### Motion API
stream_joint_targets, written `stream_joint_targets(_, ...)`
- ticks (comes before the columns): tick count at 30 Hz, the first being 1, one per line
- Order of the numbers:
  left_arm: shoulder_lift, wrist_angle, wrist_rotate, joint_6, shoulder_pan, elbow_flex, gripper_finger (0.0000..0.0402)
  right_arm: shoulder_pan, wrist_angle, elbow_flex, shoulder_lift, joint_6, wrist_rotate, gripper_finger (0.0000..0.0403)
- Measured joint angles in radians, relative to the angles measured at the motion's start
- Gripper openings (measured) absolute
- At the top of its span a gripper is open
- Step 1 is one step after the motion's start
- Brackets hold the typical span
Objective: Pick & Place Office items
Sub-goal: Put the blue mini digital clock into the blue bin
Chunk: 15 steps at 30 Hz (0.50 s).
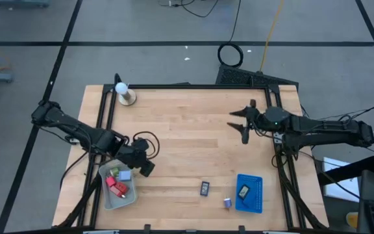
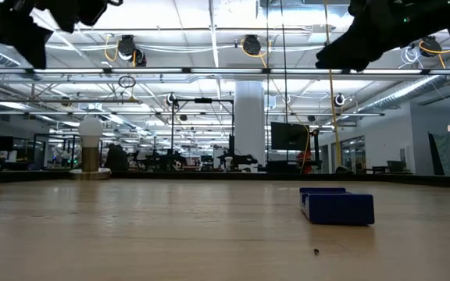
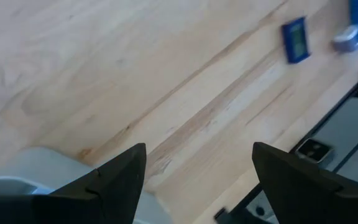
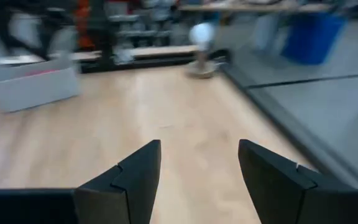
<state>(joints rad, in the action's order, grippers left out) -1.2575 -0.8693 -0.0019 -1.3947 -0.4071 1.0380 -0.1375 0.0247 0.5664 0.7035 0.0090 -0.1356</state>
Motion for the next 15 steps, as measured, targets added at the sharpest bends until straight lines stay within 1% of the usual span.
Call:
stream_joint_targets(3,0.0,-0.002,-0.014,0.008,0.014,0.022,0.0294,0.0,-0.108,-0.042,-0.031,-0.049,-0.086,0.021)
stream_joint_targets(6,0.0,0.0,-0.032,0.013,0.027,0.034,0.0294,-0.003,-0.179,-0.091,-0.075,-0.056,-0.11,0.021)
stream_joint_targets(11,0.0,0.008,-0.033,0.008,0.041,0.038,0.0294,-0.015,-0.185,-0.181,-0.167,-0.056,-0.181,0.021)
stream_joint_targets(15,0.0,0.008,-0.034,0.0,0.04,0.038,0.0294,-0.021,-0.2,-0.241,-0.243,-0.021,-0.176,0.021)
